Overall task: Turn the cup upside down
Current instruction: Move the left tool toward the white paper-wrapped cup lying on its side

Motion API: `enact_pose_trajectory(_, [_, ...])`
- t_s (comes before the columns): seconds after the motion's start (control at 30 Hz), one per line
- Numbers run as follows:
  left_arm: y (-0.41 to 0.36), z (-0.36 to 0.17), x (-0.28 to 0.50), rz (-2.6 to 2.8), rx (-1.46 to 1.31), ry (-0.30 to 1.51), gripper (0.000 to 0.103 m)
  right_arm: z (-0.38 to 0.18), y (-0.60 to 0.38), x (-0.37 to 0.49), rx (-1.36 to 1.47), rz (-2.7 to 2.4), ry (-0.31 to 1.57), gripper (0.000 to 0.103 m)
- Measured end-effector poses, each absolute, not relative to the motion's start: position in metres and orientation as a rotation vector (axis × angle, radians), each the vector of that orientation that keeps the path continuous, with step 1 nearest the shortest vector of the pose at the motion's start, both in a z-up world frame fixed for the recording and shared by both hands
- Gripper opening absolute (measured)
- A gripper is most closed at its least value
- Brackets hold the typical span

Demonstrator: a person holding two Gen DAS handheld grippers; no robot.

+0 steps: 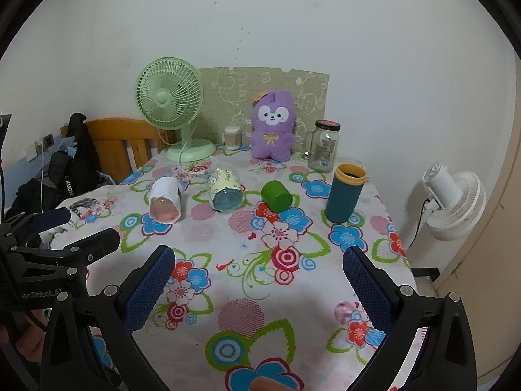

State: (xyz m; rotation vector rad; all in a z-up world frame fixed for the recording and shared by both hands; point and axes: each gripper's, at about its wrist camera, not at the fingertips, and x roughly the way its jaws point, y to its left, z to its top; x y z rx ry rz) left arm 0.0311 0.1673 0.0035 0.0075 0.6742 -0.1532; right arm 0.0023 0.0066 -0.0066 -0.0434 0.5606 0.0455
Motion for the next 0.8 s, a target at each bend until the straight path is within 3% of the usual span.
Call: enact_pose_trajectory(0.8, [0.217,-0.027,0.069,-0.09,-0.003,0.764,0.103,-0.021,0.051,0.066,-0.134,0.163,0.656,0.103])
